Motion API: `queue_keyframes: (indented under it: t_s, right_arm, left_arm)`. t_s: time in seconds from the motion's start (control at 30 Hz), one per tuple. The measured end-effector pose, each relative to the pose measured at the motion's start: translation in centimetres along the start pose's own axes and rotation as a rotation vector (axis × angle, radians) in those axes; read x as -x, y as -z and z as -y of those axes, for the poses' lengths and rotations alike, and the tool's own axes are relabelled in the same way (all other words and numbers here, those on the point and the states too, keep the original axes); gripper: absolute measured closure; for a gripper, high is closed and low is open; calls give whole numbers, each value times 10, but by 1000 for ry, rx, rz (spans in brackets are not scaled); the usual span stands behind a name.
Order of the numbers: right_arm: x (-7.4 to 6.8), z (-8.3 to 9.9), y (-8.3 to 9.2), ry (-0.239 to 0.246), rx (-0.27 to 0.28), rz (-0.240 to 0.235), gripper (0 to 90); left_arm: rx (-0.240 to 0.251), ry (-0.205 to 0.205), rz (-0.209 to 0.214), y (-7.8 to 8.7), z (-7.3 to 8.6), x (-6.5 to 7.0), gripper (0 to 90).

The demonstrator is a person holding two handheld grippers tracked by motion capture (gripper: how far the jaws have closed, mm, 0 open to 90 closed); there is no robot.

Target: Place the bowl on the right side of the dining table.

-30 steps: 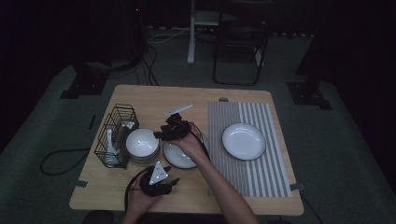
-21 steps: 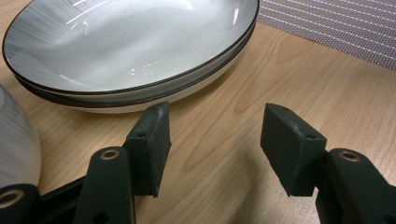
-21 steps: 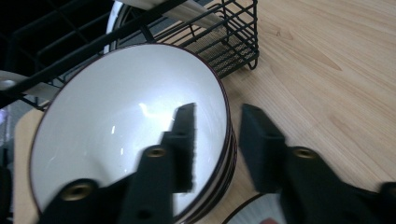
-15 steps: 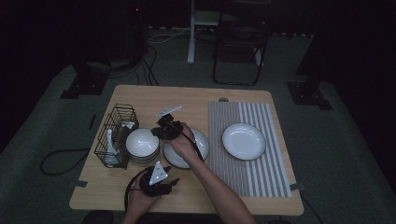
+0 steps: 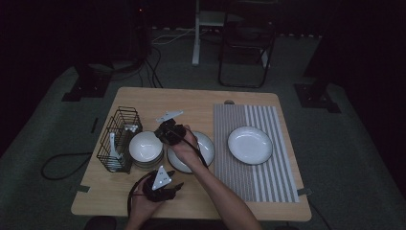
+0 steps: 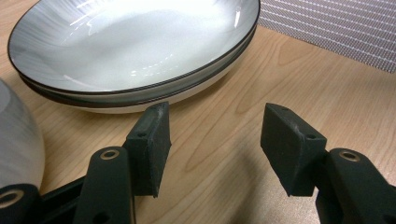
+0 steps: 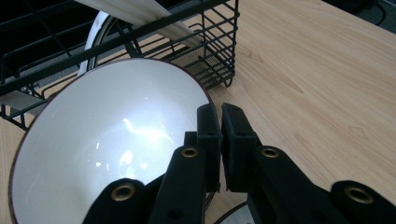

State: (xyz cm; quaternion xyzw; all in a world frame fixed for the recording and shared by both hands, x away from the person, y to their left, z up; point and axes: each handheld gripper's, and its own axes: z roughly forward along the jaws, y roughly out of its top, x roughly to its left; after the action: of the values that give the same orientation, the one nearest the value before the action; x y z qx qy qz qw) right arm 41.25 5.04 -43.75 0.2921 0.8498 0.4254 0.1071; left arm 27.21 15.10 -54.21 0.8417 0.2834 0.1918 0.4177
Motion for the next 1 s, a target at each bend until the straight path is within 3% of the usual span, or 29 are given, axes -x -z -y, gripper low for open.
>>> queue_keyframes:
  t_s: [0.13, 0.27, 0.57, 0.63, 0.8, 0.93, 1.0]
  right_arm:
    - [-2, -1, 1, 16, 7, 9, 874]
    - [-5, -2, 4, 39, 12, 25, 874]
    - [-8, -2, 5, 56, 15, 42, 876]
    - [-9, -2, 5, 59, 18, 48, 876]
    - [-10, -2, 7, 65, 26, 53, 877]
    - [-12, -2, 8, 79, 35, 66, 877]
    - [-13, -2, 8, 86, 37, 71, 878]
  left_arm:
    - [38, 47, -24, 10, 2, -4, 440]
    - [55, 64, -69, 25, 5, -3, 440]
    - [120, 107, -189, 67, -5, -19, 439]
    - [132, 123, -181, 71, -6, -20, 459]
    - [141, 100, -223, 80, -9, -15, 445]
    - [146, 112, -248, 83, -9, -20, 436]
    - [162, 129, -233, 83, -7, -23, 441]
